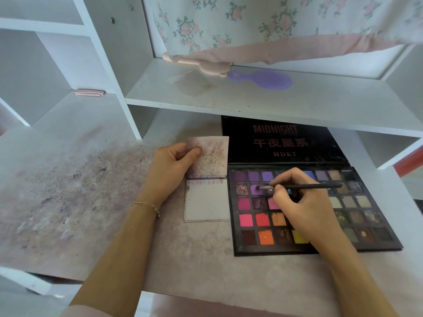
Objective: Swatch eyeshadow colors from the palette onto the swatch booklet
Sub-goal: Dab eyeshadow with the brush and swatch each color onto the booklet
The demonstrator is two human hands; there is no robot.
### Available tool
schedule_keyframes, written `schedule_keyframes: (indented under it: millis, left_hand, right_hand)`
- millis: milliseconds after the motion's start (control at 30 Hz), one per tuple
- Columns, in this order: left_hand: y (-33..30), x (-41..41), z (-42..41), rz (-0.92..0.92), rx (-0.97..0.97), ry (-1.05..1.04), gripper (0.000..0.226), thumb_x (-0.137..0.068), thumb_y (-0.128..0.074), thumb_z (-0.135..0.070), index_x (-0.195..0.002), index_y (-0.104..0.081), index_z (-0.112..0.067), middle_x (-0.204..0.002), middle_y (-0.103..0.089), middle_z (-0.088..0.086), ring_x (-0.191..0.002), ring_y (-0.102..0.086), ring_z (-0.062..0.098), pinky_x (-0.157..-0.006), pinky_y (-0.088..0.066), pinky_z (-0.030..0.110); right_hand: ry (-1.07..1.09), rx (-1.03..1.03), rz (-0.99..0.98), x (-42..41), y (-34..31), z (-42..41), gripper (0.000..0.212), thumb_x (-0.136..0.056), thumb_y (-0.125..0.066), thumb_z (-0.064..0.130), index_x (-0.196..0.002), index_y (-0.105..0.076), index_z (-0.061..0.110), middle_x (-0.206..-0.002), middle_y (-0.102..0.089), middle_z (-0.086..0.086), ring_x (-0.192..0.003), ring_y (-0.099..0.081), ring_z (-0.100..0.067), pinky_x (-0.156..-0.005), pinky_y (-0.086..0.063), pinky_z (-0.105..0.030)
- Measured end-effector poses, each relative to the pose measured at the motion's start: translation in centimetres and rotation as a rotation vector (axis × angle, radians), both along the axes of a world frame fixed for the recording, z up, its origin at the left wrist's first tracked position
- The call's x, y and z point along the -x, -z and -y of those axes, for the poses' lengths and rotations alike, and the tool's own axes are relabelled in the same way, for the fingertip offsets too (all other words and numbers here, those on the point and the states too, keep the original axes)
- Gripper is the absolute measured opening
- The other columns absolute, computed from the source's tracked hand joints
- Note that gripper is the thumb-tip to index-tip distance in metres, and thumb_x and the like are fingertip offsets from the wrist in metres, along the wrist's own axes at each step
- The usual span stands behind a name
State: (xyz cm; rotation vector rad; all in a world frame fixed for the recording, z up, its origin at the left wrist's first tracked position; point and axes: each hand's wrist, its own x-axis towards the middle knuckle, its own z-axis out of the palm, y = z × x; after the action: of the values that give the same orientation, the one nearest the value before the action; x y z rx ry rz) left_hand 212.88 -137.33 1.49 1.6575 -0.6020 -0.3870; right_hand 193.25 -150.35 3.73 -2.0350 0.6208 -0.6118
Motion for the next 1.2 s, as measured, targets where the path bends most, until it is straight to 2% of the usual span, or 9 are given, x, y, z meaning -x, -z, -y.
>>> schedule_keyframes:
  millis: [200,333,467,667,800,933,1000,1067,1200]
  left_hand:
    - [-0.1,0.1,-0.1,0.003,0.005,0.006,0.012,-0.085,-0.062,-0.02,-0.079,-0.07,-0.014,-0.084,-0.071,0.016,-0.079,-0.067,0.027,-0.078,-0.053,0.046]
    - [-0.3,0.2,0.0,0.011,-0.006,0.01,0.012,-0.086,-0.061,-0.019,-0.077,-0.07,-0.02,-0.078,-0.073,0.003,-0.077,-0.068,0.021,-0.075,-0.055,0.038]
    - [-0.2,0.1,0.0,0.026,-0.027,0.009,0.018,-0.085,-0.061,-0.022,-0.079,-0.069,-0.007,-0.082,-0.071,0.017,-0.081,-0.066,0.034,-0.076,-0.053,0.046]
    - [-0.4,0.3,-0.1,0.036,-0.02,0.013,0.017,-0.086,-0.06,-0.021,-0.081,-0.07,-0.009,-0.082,-0.071,0.015,-0.08,-0.066,0.031,-0.074,-0.054,0.043]
    - [-0.7,0.5,-0.1,0.043,-0.002,0.029,0.013,-0.087,-0.059,-0.017,-0.083,-0.071,-0.015,-0.077,-0.073,-0.001,-0.073,-0.068,0.012,-0.063,-0.055,0.024]
    - [-0.5,0.3,-0.1,0.042,0.002,0.022,0.015,-0.087,-0.059,-0.018,-0.084,-0.071,-0.01,-0.08,-0.072,0.008,-0.078,-0.068,0.023,-0.069,-0.055,0.035]
    - [-0.4,0.3,-0.1,0.033,0.015,0.03,0.014,-0.087,-0.059,-0.017,-0.084,-0.071,-0.012,-0.082,-0.073,0.009,-0.079,-0.068,0.024,-0.071,-0.055,0.035]
    - [-0.5,0.4,-0.1,0.022,0.033,0.047,0.014,-0.087,-0.059,-0.016,-0.082,-0.071,-0.02,-0.08,-0.073,-0.001,-0.078,-0.069,0.015,-0.069,-0.057,0.026]
    - [-0.5,0.3,-0.1,0.008,0.048,0.055,0.015,-0.087,-0.059,-0.015,-0.083,-0.07,-0.023,-0.08,-0.073,-0.008,-0.078,-0.069,0.011,-0.069,-0.055,0.022]
  right_hand:
    - [0.018,-0.004,0.012,0.0,-0.2,0.0,0.025,-0.079,-0.055,-0.003,-0.066,-0.055,0.018,-0.057,-0.055,0.001,-0.053,-0.051,-0.003,-0.042,-0.038,-0.009]
    - [-0.003,-0.046,0.107,-0.5,-0.8,-0.4,0.022,-0.081,-0.054,0.001,-0.073,-0.058,0.022,-0.071,-0.06,0.001,-0.063,-0.056,-0.015,-0.049,-0.044,-0.014]
    - [-0.081,-0.13,0.124,-1.5,-1.1,-1.4,0.019,-0.082,-0.055,0.009,-0.077,-0.06,0.027,-0.078,-0.063,0.0,-0.068,-0.06,-0.02,-0.06,-0.051,-0.029]
    - [-0.236,-0.188,0.043,-3.9,-1.0,-2.5,0.02,-0.085,-0.055,0.014,-0.081,-0.062,0.031,-0.082,-0.067,0.009,-0.077,-0.064,-0.009,-0.071,-0.054,-0.022]
    - [-0.241,-0.207,0.076,-5.5,-0.6,-3.3,0.017,-0.086,-0.053,0.006,-0.082,-0.06,0.02,-0.073,-0.066,0.004,-0.076,-0.065,-0.001,-0.066,-0.049,-0.012]
    - [-0.226,-0.198,0.082,-6.0,0.1,-3.9,0.014,-0.085,-0.056,0.008,-0.081,-0.057,0.021,-0.072,-0.068,0.003,-0.074,-0.066,-0.002,-0.06,-0.048,-0.013]
    - [-0.233,-0.176,0.057,-6.1,0.4,-4.0,0.013,-0.085,-0.057,0.012,-0.08,-0.057,0.024,-0.074,-0.07,0.009,-0.072,-0.065,-0.009,-0.058,-0.05,-0.024]
    - [-0.242,-0.16,0.03,-6.1,0.4,-4.0,0.014,-0.085,-0.057,0.015,-0.078,-0.057,0.028,-0.076,-0.07,0.015,-0.072,-0.065,-0.014,-0.063,-0.052,-0.031]
    - [-0.257,-0.15,0.021,-6.1,0.3,-4.0,0.016,-0.084,-0.058,0.014,-0.077,-0.057,0.028,-0.075,-0.07,0.013,-0.061,-0.058,-0.004,-0.052,-0.045,-0.015]
